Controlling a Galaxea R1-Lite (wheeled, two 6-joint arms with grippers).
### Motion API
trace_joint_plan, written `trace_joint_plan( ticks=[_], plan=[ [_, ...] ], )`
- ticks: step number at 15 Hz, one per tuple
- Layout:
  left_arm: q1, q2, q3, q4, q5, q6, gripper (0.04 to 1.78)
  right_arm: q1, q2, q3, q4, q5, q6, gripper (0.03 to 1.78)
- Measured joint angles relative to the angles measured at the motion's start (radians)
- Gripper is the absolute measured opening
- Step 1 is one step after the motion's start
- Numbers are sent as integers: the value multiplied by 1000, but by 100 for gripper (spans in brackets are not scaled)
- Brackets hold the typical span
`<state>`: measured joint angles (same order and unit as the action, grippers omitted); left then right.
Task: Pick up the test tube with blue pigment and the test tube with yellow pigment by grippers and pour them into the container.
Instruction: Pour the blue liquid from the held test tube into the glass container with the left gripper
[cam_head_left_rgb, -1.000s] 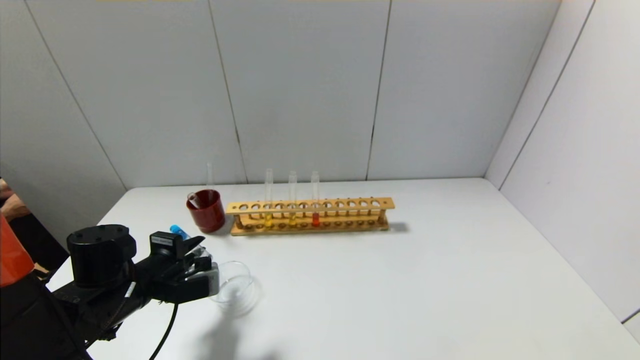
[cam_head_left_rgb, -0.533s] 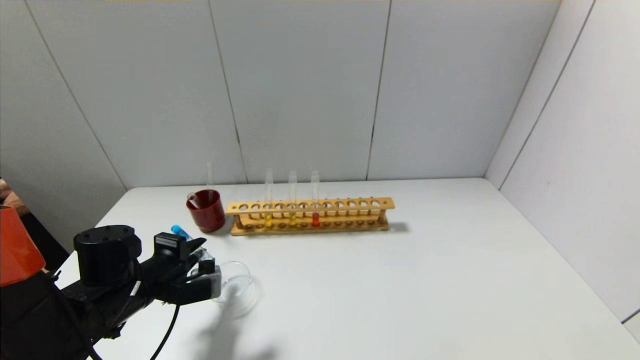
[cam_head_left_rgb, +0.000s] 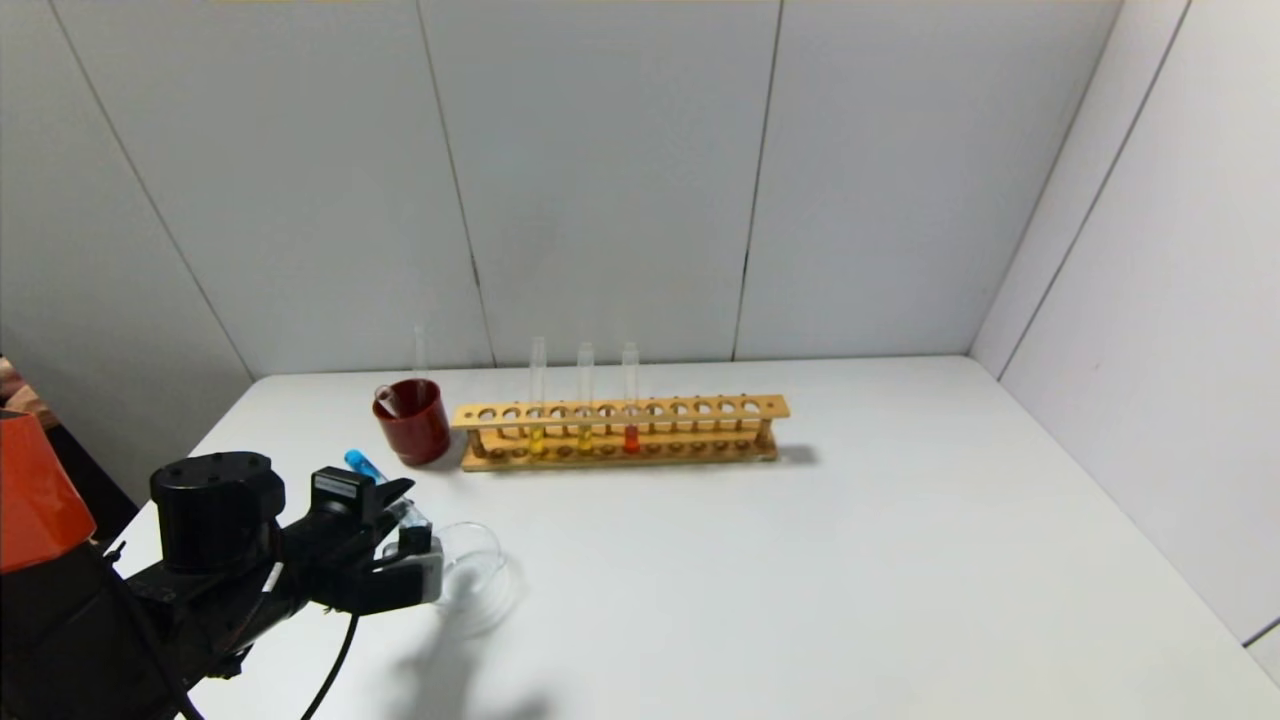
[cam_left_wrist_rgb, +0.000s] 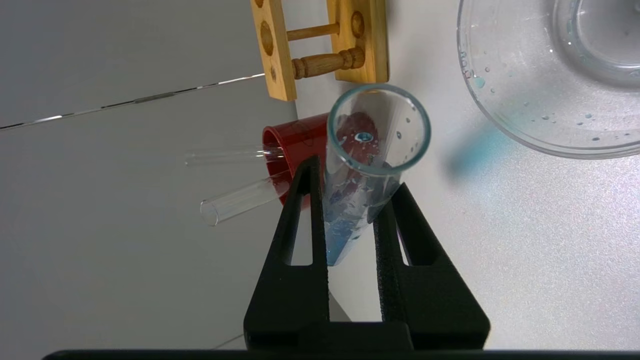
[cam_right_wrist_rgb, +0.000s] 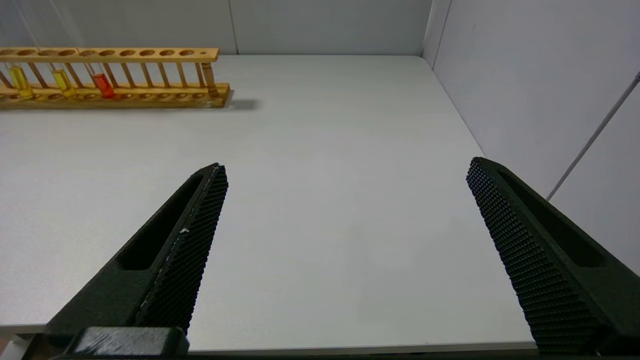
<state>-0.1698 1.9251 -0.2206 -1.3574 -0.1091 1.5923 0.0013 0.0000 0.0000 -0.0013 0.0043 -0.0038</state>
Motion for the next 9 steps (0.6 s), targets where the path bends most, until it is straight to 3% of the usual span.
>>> trace_joint_plan(
  ticks=[9],
  plan=[
    [12, 3, -2, -1, -1, 33, 31, 0, 0, 0, 0, 0, 0, 175]
  ],
)
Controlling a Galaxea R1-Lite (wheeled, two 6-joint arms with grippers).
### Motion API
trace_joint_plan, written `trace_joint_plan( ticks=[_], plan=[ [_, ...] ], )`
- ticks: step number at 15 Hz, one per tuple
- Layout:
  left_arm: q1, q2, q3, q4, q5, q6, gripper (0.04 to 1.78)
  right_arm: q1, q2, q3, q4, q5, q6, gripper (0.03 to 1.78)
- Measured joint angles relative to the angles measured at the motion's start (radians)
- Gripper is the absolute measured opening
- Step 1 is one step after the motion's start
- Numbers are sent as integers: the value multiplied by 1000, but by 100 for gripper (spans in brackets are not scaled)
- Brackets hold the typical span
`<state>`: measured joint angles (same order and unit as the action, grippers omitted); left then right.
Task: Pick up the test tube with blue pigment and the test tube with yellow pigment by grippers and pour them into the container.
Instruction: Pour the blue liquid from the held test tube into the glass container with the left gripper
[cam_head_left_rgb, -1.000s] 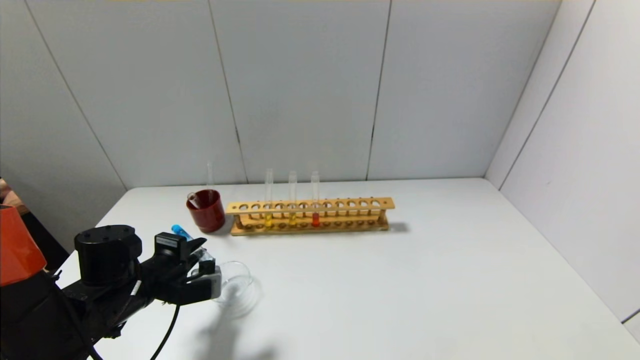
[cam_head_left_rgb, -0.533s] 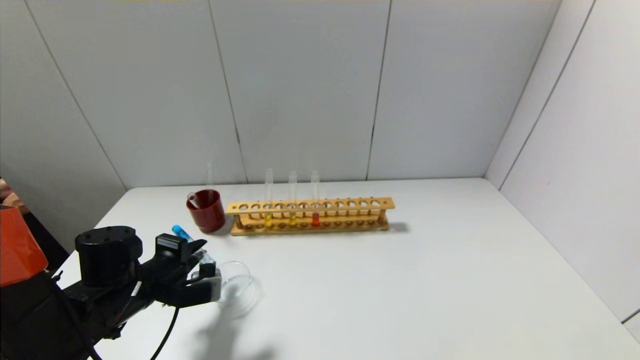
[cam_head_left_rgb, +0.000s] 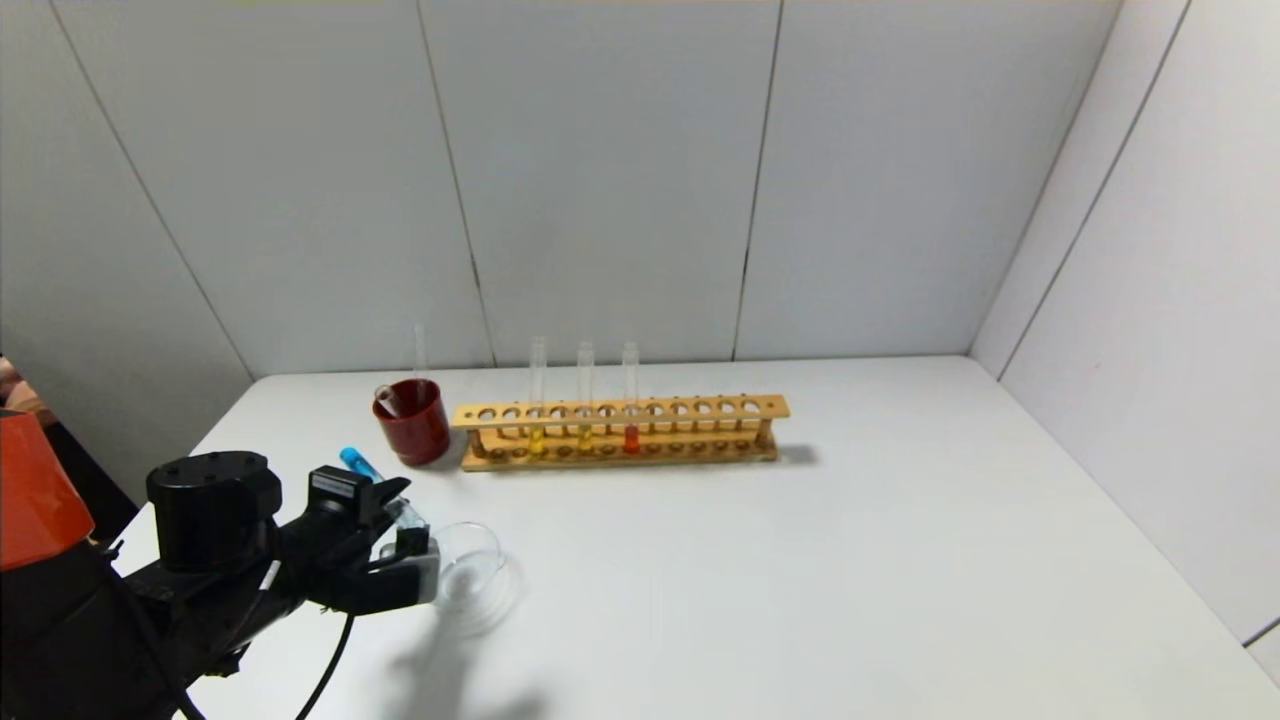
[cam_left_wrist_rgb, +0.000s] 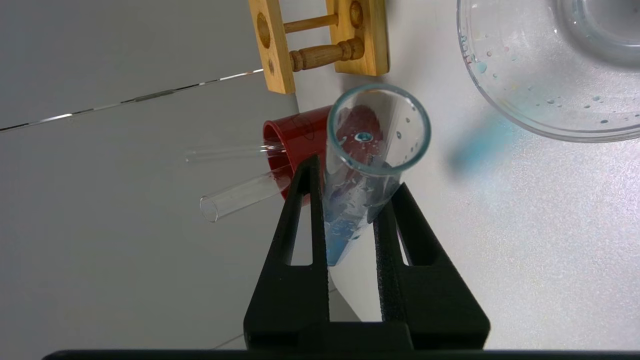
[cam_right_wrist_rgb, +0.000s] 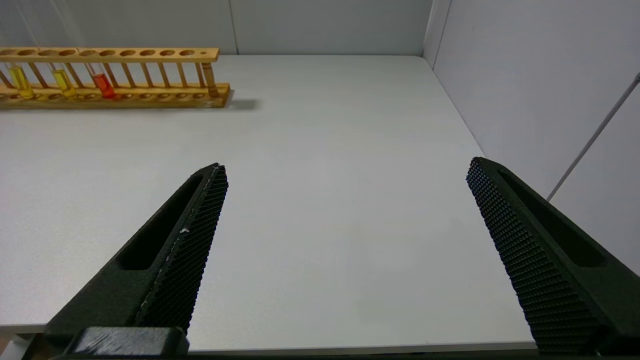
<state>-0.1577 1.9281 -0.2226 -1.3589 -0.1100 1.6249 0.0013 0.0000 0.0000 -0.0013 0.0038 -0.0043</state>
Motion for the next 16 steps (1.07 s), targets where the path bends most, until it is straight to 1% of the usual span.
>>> trace_joint_plan(
  ticks=[5, 10, 16],
  plan=[
    [1, 13, -1, -19, -3, 31, 31, 0, 0, 0, 0, 0, 0, 175],
    [2, 27, -4, -25, -55, 90, 31, 0, 0, 0, 0, 0, 0, 175],
    [3, 31, -7, -26, -57, 91, 31, 0, 0, 0, 0, 0, 0, 175]
  ],
)
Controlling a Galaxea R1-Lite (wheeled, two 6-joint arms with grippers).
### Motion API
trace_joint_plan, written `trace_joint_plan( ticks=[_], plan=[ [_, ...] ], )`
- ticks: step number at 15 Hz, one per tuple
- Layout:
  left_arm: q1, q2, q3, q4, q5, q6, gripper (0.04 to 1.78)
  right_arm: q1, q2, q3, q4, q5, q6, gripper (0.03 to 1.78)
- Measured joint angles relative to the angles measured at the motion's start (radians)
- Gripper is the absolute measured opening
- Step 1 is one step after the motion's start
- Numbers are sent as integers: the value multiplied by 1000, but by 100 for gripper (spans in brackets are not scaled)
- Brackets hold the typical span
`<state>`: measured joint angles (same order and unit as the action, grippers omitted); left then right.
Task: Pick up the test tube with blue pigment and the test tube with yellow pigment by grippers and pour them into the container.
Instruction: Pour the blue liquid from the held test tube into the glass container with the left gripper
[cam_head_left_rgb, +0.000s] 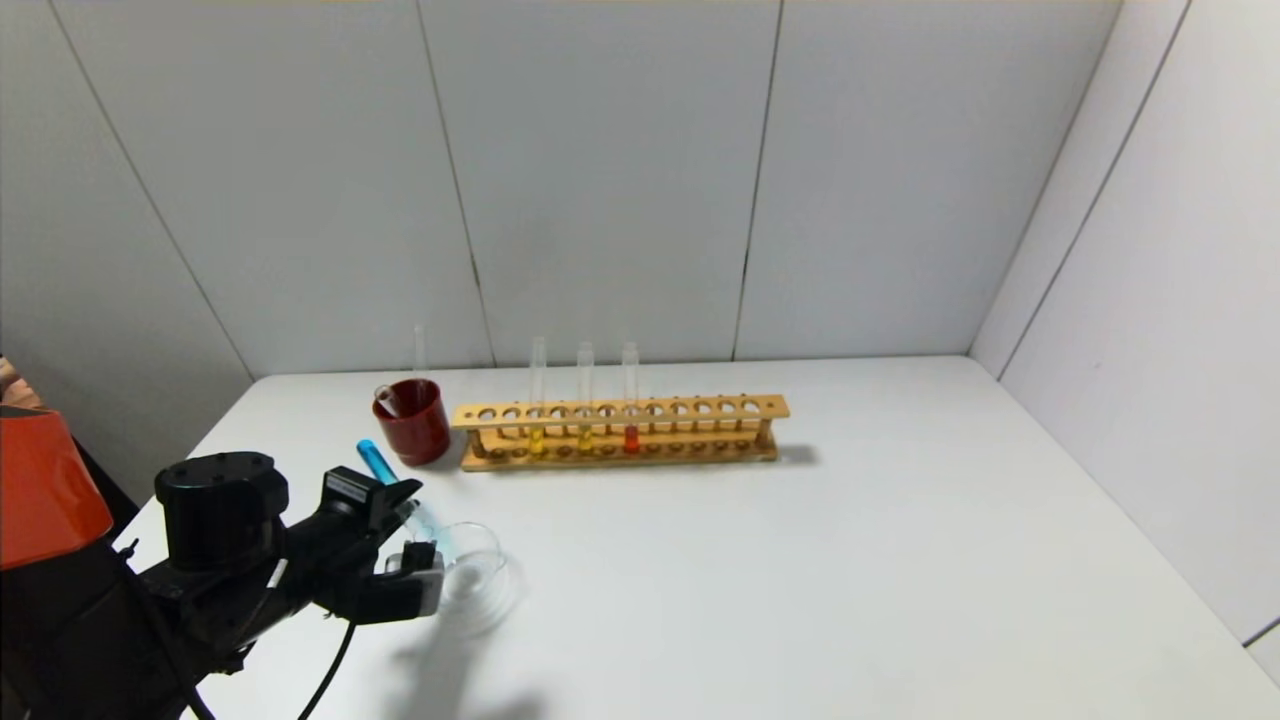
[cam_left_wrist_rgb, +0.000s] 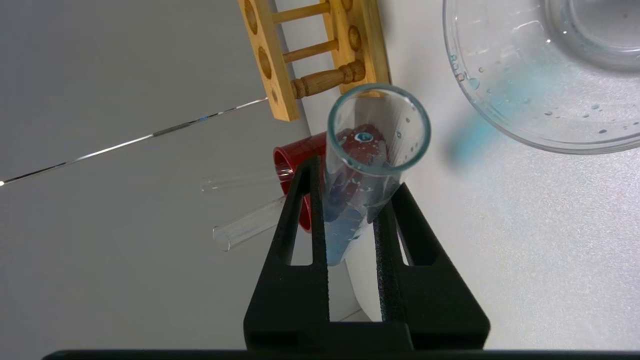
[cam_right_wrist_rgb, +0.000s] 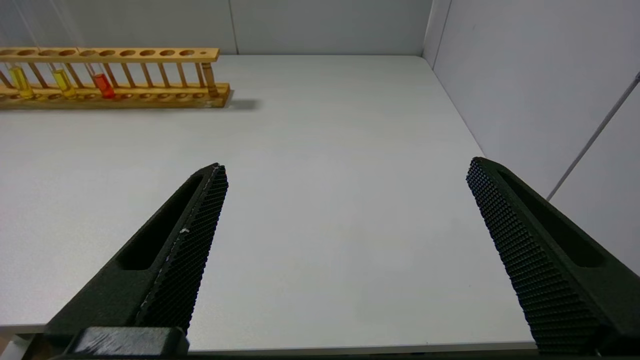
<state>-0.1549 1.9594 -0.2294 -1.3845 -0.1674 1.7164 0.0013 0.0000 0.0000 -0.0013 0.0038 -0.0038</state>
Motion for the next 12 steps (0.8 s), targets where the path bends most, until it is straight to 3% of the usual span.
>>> trace_joint_plan(
  ticks=[12],
  plan=[
    [-21, 31, -12, -13, -16, 26, 31, 0, 0, 0, 0, 0, 0, 175]
  ],
)
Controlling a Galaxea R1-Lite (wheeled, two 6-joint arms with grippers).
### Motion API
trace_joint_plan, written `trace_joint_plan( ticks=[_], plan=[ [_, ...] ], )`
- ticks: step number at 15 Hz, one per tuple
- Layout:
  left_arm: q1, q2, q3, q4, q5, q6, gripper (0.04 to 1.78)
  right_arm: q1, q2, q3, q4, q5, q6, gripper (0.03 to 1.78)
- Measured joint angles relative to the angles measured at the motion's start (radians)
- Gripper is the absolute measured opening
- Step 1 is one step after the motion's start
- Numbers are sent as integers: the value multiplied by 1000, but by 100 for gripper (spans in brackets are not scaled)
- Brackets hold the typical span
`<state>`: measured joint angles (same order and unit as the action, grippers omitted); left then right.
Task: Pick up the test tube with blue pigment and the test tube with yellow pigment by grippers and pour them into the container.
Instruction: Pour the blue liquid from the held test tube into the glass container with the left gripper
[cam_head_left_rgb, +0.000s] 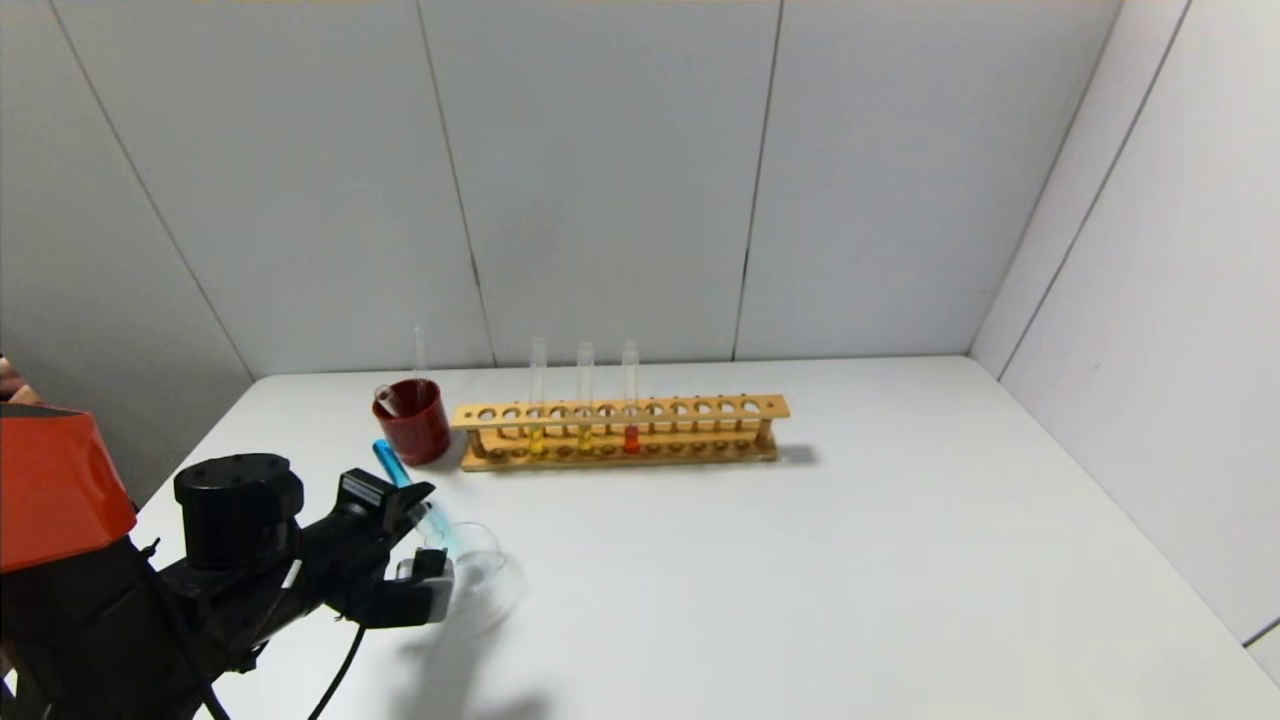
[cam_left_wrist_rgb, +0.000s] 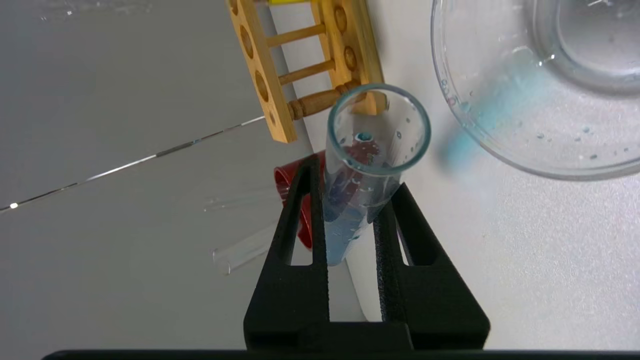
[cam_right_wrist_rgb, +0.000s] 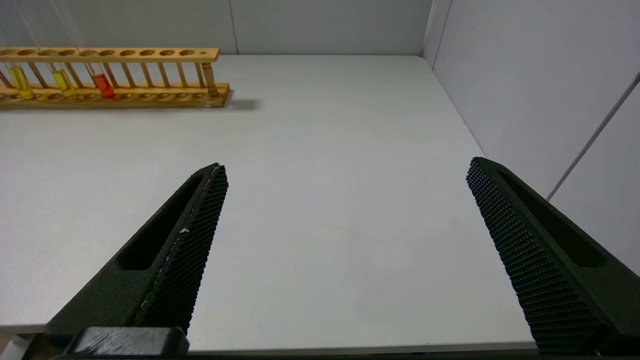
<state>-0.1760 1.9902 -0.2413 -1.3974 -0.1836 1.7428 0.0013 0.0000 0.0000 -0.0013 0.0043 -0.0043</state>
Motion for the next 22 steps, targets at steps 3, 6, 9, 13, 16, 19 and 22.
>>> trace_joint_plan(
  ticks=[3, 6, 9, 13, 16, 19, 22],
  plan=[
    [-11, 6, -29, -2, -2, 1, 31, 0, 0, 0, 0, 0, 0, 175],
    [-15, 16, -52, -9, -2, 0, 31, 0, 0, 0, 0, 0, 0, 175],
    [-16, 29, -53, -22, -1, 1, 31, 0, 0, 0, 0, 0, 0, 175],
    [15, 52, -54, -24, -38, 46, 31, 0, 0, 0, 0, 0, 0, 175],
    [32, 69, -55, -51, -49, 63, 31, 0, 0, 0, 0, 0, 0, 175],
    [34, 89, -55, -85, -54, 67, 31, 0, 0, 0, 0, 0, 0, 175],
    [34, 101, -56, -89, -55, 68, 31, 0, 0, 0, 0, 0, 0, 175]
  ],
)
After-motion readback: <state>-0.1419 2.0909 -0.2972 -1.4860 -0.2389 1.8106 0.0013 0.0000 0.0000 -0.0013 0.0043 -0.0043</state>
